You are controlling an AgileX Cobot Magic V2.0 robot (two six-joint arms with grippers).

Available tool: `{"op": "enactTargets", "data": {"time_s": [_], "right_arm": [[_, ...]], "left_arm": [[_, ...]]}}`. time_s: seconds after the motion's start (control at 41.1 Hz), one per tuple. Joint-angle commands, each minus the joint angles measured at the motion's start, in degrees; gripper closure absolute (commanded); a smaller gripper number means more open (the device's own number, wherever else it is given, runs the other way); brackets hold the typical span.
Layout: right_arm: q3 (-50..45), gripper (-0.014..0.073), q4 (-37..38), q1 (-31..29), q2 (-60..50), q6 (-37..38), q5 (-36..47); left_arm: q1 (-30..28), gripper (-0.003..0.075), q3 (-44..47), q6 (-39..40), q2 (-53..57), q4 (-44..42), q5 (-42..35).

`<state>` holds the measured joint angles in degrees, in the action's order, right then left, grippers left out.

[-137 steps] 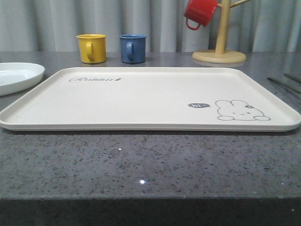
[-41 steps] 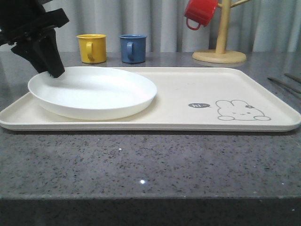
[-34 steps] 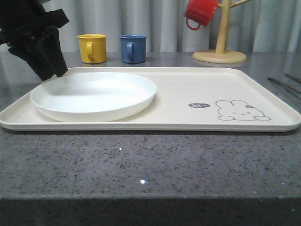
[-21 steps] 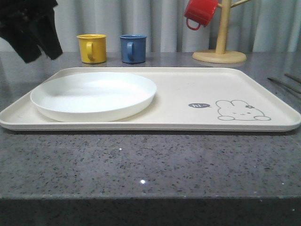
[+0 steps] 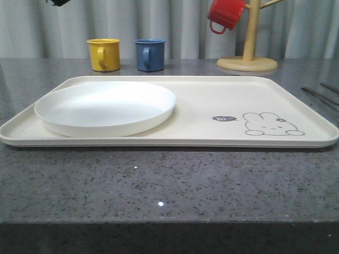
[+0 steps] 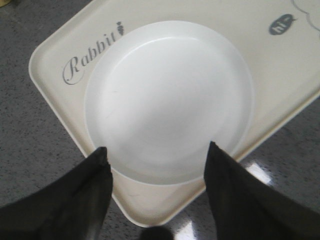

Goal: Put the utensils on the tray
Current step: 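Raise the left gripper away from the plate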

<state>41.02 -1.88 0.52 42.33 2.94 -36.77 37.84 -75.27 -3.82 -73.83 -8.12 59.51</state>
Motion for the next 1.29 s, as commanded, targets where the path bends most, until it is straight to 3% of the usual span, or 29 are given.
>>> {"op": "enactTargets", "data": {"time_s": [0.0, 0.365, 0.681, 1.022, 1.265], "right_arm": [[1.99, 0.0097, 0.65, -0.02, 0.14, -0.52, 3.6], [1.99, 0.0097, 0.07, -0.02, 0.14, -0.52, 3.58], [2.12, 0.0097, -0.62, 0.04, 0.14, -0.63, 2.9], [14.98, 0.0098, -0.67, 4.03, 8.98, -1.9, -17.78], [21.62, 0.0098, -0.33, 5.15, 19.58, -2.05, -22.62]], "left_arm": [[3.46, 0.0319, 3.46, 3.34, 6.85, -1.5, -5.8], [4.29, 0.0319, 19.16, 5.0, 25.77, 3.62, -14.16], [4.29, 0.0319, 23.33, 5.0, 33.88, 3.62, -15.07], [4.29, 0.0319, 23.33, 5.0, 33.89, 3.51, -15.29], [4.29, 0.0319, 23.33, 5.0, 33.89, 3.51, -15.27]]}}
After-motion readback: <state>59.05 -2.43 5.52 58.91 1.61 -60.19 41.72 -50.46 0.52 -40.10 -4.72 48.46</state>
